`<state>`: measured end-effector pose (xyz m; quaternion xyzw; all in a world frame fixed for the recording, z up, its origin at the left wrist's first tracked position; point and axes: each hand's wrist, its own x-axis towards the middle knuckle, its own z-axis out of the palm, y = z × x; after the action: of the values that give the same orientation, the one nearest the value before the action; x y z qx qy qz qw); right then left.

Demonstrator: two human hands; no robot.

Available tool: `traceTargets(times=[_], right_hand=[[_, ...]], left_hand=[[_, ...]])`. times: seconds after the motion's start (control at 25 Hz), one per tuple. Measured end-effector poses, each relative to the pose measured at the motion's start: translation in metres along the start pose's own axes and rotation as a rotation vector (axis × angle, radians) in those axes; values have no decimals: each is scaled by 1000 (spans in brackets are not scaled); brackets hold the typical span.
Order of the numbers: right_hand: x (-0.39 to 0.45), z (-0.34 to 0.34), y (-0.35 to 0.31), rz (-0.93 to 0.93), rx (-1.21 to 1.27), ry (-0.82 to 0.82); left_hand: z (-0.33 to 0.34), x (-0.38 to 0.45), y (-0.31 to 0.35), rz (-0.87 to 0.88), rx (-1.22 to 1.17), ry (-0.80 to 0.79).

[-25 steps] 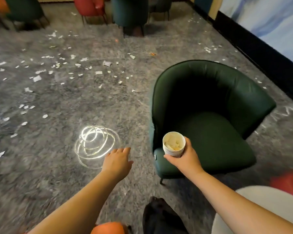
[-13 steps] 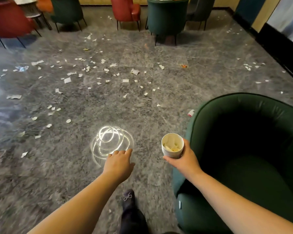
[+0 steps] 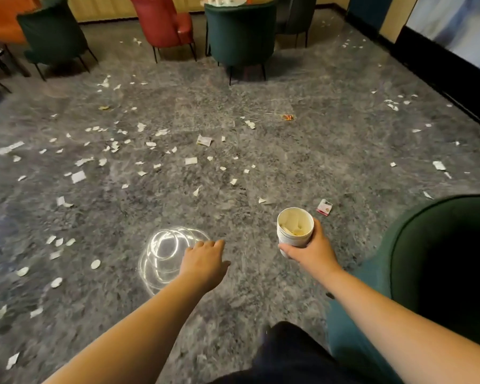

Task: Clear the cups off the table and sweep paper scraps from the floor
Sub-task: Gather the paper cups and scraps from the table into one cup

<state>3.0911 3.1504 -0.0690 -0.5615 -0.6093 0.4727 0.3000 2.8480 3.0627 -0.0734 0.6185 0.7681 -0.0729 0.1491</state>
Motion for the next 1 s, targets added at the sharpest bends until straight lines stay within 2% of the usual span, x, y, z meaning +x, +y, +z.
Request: traceTargets(times=[0.28, 0.64, 1.0], right_hand=[[211, 32, -33, 13, -6, 40], [479, 39, -121, 24, -84, 53], [745, 59, -171, 76, -100, 153]], left_hand=[[-62, 221, -34, 53, 10, -18], [-174, 477, -61, 38, -45, 6], [-264, 769, -101, 130, 45, -19]])
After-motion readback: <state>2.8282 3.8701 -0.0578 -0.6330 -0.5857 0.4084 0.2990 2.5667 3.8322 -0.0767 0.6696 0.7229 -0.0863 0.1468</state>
